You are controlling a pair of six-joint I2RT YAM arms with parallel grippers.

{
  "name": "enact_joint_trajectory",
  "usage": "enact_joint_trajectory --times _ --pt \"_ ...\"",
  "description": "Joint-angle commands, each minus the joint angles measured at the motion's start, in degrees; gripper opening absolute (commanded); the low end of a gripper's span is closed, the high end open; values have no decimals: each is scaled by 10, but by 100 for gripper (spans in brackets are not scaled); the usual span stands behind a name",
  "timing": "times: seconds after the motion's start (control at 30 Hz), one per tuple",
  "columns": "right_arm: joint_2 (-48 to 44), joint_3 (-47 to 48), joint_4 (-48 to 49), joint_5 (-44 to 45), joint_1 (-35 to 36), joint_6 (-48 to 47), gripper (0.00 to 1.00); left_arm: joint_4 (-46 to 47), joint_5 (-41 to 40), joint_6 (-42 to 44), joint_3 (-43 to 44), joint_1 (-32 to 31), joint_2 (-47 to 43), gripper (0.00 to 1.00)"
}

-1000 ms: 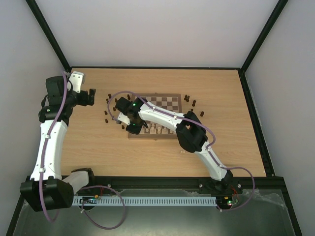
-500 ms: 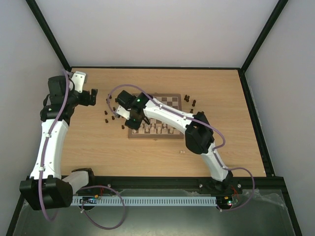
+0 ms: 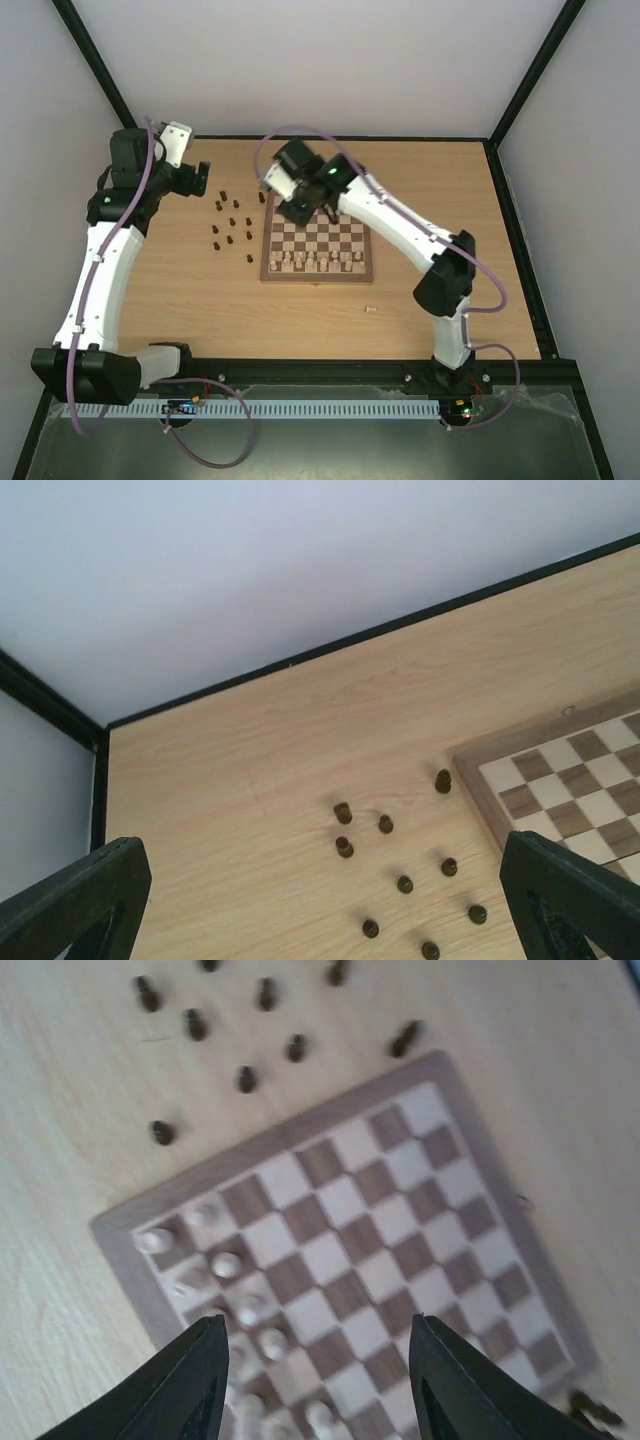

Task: Set up the chess pieces on the board
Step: Pick up the chess piece at the center of the board.

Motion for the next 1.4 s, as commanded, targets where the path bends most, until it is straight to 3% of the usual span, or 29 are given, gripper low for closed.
enact_joint_trajectory --times 0.0,0.27,0.5,0.67,1.03,1.23,1.37 --pt "-60 5 -68 -13 -89 -3 51 -77 -60 16 66 -48 23 99" --pt "-137 -18 -162 -123 -287 -22 50 -191 -100 1 193 -135 84 99" --pt "-162 -67 -206 -235 -432 -81 50 -253 -97 35 200 -147 60 99" --pt "-181 -157 -169 -297 -484 -110 50 -216 -85 56 116 -147 -2 99" --pt "-263 -412 -35 -308 -489 -137 51 -111 -69 105 -152 -147 -175 99" --pt "-277 -503 18 -300 -489 -114 50 -25 46 69 -257 -146 -212 99" --pt "-291 -530 24 -319 -489 -106 49 -2 132 47 -283 -148 -198 99"
